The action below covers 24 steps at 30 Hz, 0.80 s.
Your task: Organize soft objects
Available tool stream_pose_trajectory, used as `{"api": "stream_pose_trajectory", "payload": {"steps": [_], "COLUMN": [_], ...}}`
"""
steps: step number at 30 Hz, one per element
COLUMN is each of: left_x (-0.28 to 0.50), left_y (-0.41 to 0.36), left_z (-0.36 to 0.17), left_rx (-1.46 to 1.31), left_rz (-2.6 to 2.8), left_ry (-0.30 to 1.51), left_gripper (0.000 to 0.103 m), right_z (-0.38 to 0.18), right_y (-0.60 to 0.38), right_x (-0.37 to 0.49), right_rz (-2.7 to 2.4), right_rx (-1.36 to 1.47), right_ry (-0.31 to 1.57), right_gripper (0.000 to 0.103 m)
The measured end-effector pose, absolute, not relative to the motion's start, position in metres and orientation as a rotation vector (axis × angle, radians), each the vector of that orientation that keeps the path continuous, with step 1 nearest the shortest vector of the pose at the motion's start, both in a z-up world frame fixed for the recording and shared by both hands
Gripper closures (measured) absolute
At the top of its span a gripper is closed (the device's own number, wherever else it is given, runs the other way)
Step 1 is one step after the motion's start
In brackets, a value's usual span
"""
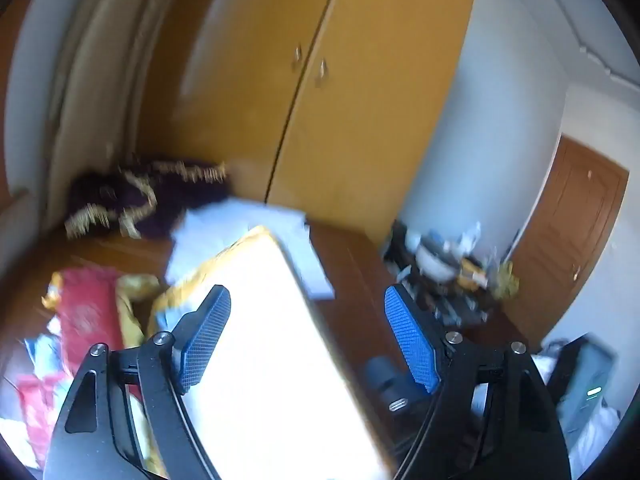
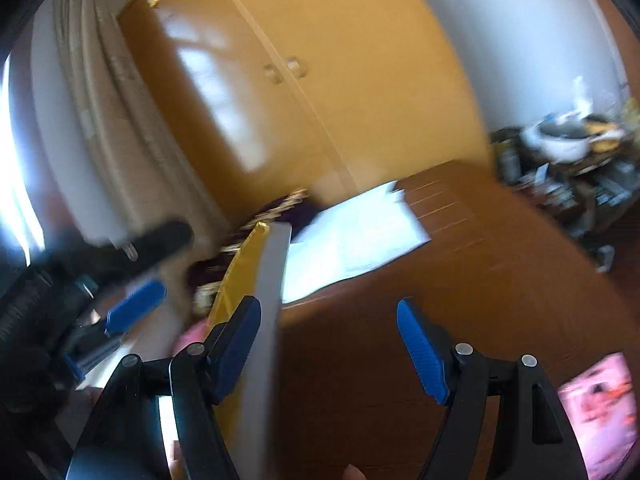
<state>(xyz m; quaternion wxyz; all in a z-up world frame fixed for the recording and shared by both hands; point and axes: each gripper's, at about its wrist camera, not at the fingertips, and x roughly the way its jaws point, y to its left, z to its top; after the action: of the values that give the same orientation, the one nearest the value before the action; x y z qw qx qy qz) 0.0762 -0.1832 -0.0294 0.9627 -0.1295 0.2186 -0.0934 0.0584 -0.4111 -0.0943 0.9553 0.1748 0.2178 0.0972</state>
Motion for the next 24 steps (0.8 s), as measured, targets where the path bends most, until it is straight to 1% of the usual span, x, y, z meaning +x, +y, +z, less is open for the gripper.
{"api": "stream_pose_trajectory", "payload": {"steps": [3, 5, 8, 10, 12, 17, 21, 24], "left_x": [0.065, 0.058, 0.041, 0.029, 0.021, 0.004, -0.019, -0.043], "left_y": [-0.18, -0.174, -0.155, -0.141, -0.123, -0.084, -0.057, -0.05], "left_z": [-0.031, -0.03, -0.023, -0.028, -0.037, -0.057, -0.072, -0.075], "left_rx": [-0.316, -0.349, -0.366, -0.354, -0.326, -0.298, -0.314, -0.262], "left_rz": [-0.192, -0.17, -0.067, 0.017, 0.078, 0.185, 0.249, 0.286], "left_ry": [0.472, 0.461, 0.552, 0.567, 0.572, 0.59, 0.635, 0.639], "left_gripper": [0.024, 0.024, 0.024, 0.024, 0.024, 0.024, 0.024, 0.024], "right_z": [-0.101, -0.107, -0.102, -0.103, -0.092, -0.102, -0.118, -0.112], "right_y": [-0.421, -0.429, -0.425, -0.423, -0.404, -0.334, -0.31, -0.301], "right_x": [0.06, 0.049, 0.037, 0.035, 0.028, 0.006, -0.006, -0.016], "right_rz": [0.146, 0.142, 0.118, 0.167, 0.272, 0.488, 0.617, 0.631], "right_rx": [0.35, 0.338, 0.299, 0.297, 0.29, 0.185, 0.206, 0.199], "right_ry": [0.495, 0.471, 0.469, 0.488, 0.521, 0.625, 0.689, 0.739], "right_gripper": [0.029, 0.029, 0.029, 0.029, 0.029, 0.029, 0.029, 0.029]}}
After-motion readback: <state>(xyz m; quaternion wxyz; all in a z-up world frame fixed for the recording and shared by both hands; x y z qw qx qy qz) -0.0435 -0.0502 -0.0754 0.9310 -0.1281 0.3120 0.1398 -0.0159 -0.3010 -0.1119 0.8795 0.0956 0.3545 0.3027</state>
